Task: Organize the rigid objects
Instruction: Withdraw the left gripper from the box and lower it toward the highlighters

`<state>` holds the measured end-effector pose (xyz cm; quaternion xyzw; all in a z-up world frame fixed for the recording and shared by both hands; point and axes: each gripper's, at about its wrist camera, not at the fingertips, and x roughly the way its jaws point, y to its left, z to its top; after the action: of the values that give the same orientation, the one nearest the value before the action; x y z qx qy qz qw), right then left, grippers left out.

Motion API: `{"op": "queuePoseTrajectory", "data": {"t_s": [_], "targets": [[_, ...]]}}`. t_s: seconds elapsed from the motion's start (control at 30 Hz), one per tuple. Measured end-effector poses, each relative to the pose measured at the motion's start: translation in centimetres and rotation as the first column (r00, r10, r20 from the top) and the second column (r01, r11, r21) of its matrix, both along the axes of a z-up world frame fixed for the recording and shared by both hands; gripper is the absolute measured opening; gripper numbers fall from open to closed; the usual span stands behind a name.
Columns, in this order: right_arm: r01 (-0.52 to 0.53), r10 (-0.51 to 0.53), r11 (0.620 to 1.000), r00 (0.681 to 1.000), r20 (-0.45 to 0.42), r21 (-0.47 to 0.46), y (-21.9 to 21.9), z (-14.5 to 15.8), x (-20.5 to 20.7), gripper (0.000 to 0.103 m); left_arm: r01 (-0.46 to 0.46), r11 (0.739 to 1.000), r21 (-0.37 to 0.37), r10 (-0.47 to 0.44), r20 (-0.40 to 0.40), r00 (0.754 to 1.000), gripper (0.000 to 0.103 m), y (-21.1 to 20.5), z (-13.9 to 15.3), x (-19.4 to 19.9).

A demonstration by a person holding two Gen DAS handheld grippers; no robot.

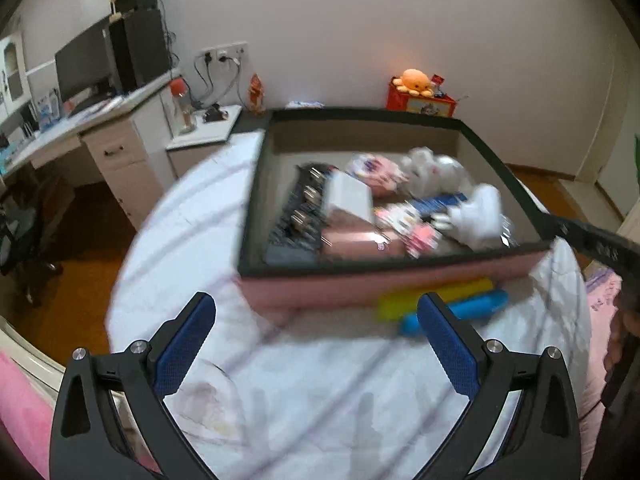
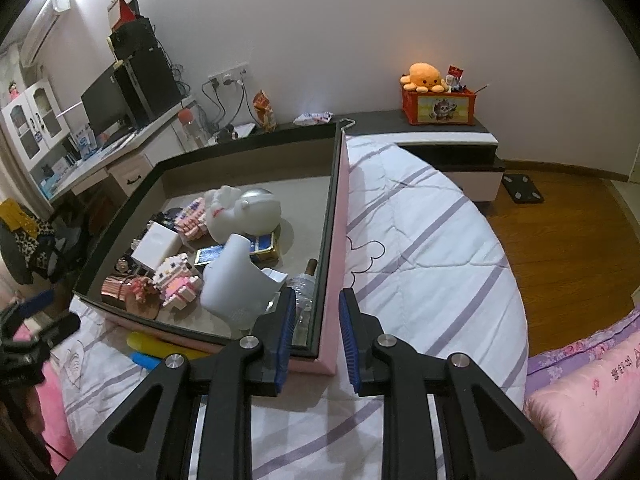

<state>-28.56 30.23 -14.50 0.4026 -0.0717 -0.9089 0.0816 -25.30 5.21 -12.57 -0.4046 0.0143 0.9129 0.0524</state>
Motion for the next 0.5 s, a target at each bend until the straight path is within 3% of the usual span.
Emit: {"op": "queuePoseTrajectory", "data": {"t_s": [0.13, 0.23, 0.4, 0.5], "targets": [[-0.038, 0.038, 0.999, 0.999, -0.018, 0.008, -0.2, 0.5, -0.1, 0.023, 0.056, 0.998, -0.032, -0.055, 0.034, 0.998, 0.102, 4.4, -1.8, 1.1], [-0.05, 0.05, 0.998, 0.999, -0.009, 0.029, -0.2, 0.3, -0.4, 0.023, 0.06, 0.998, -0.015, -0.06, 0.032, 0.998, 0.102, 6.8, -2.1, 1.0], [-0.052, 0.052, 0.998, 0.999, -0.003, 0.019, 1.2, 0.2, -1.5, 0.024, -0.006, 0.999, -0.04, 0.007, 0.016, 1.0, 0.103, 8.9, -2.2, 0.0], [-0.08, 0.08, 0.997, 0.997, 0.002, 0.014, 1.5, 0.2, -2.4, 0.026, -0.03, 0.997, -0.066, 0.034, 0.056, 0.998, 0.103, 9.3, -3.0, -0.9]]}}
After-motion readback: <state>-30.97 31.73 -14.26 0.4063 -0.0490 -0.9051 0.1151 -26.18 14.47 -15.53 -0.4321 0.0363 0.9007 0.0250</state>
